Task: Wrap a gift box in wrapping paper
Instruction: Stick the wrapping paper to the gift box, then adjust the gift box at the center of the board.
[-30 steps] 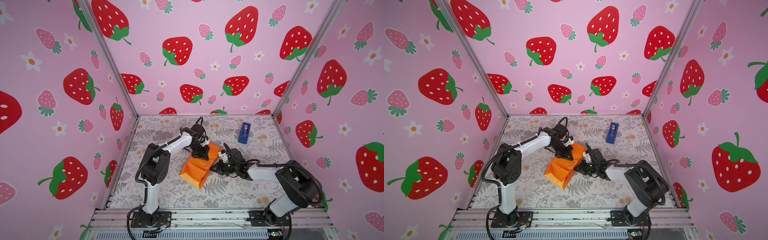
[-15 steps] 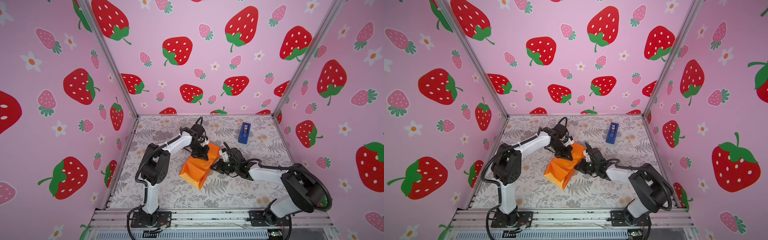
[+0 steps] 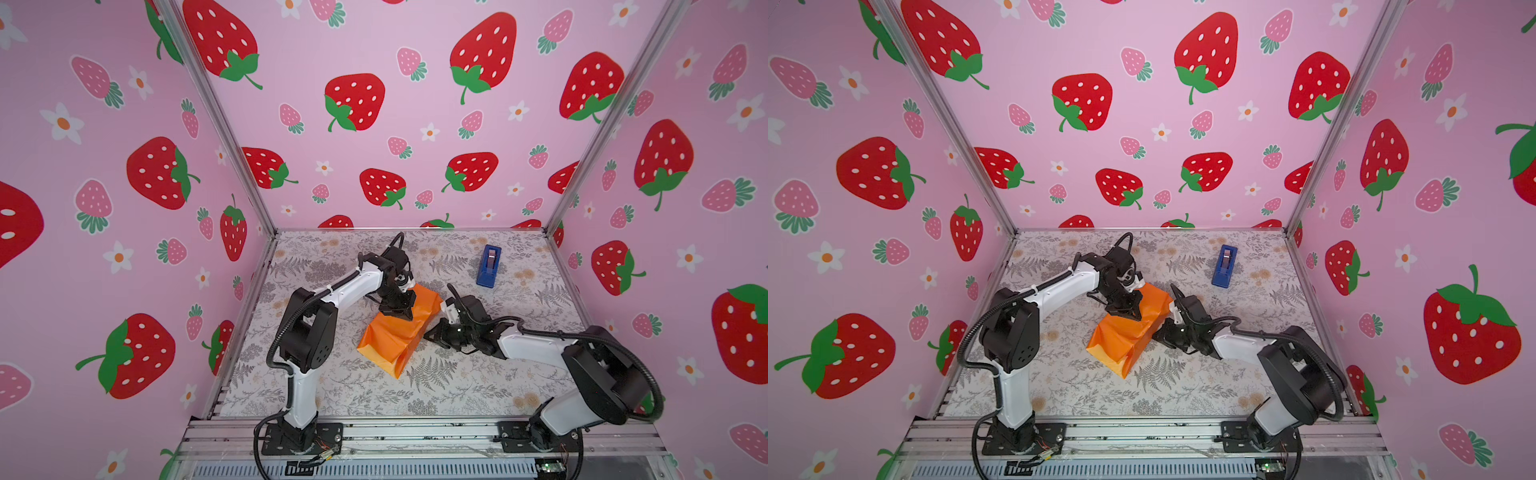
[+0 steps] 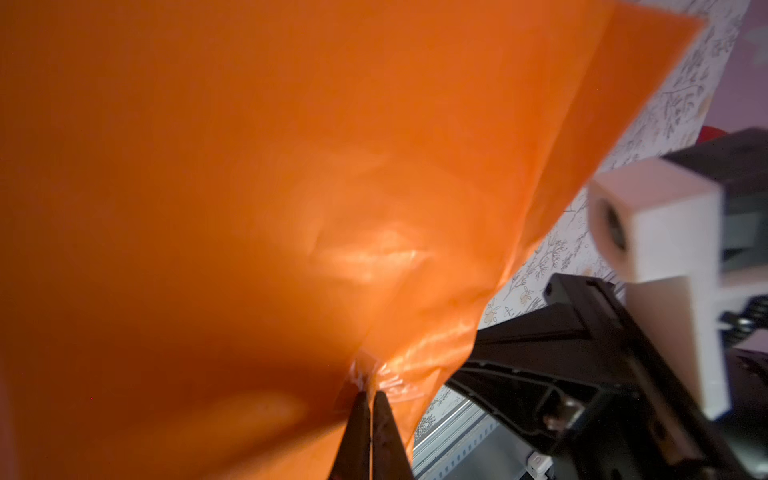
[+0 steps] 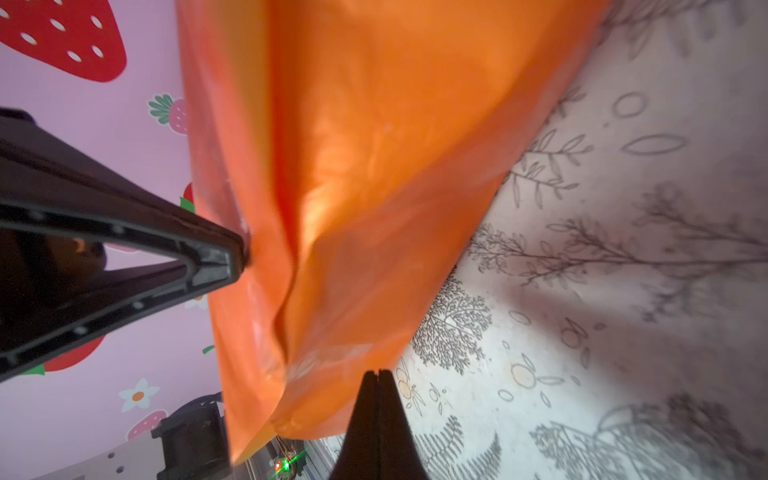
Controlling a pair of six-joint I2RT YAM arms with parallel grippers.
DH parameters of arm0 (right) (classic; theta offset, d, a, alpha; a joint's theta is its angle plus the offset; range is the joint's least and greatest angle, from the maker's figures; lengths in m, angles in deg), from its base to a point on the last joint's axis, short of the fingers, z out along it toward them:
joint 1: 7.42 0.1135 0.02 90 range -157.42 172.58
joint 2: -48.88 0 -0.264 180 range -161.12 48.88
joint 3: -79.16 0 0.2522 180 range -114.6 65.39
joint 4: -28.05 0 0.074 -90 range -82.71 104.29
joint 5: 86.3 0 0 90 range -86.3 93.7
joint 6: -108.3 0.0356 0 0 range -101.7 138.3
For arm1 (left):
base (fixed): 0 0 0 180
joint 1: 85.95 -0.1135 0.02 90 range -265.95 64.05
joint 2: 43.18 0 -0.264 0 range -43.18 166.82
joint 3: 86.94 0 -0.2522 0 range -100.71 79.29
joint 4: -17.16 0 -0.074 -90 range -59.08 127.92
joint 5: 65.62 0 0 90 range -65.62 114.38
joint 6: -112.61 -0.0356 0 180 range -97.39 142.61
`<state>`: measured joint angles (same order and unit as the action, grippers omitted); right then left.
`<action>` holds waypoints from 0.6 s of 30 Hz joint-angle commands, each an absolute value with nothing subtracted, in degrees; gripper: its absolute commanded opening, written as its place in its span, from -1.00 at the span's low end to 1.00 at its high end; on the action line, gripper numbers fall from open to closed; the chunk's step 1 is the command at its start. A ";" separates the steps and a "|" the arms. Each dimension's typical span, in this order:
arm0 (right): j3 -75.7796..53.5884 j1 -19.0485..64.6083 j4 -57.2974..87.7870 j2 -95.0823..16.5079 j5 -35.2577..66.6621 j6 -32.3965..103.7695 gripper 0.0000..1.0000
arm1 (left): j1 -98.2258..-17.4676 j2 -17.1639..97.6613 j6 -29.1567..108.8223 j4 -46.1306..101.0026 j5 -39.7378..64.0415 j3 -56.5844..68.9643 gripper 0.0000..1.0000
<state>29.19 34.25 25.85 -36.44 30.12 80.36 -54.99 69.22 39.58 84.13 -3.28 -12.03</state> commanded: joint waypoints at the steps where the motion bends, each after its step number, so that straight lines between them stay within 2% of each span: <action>1: 28.40 33.44 19.17 -32.08 27.41 78.83 -0.81 | -57.03 63.62 40.44 87.66 1.60 -17.25 -0.54; 6: 26.72 33.45 20.31 -31.25 30.13 79.67 -0.15 | -65.13 60.26 38.75 88.04 4.11 -15.36 -0.05; 8: 24.97 33.29 20.65 -32.88 31.25 78.96 0.01 | -68.28 60.61 37.70 86.93 2.44 -12.54 0.08; 11: 21.72 32.65 21.05 -36.59 32.78 77.49 0.12 | -70.81 63.03 35.82 86.22 -1.33 -9.77 0.15; 18: 16.26 29.25 23.10 -44.76 37.24 74.85 0.12 | -70.74 63.98 37.94 78.92 -10.21 -3.06 0.20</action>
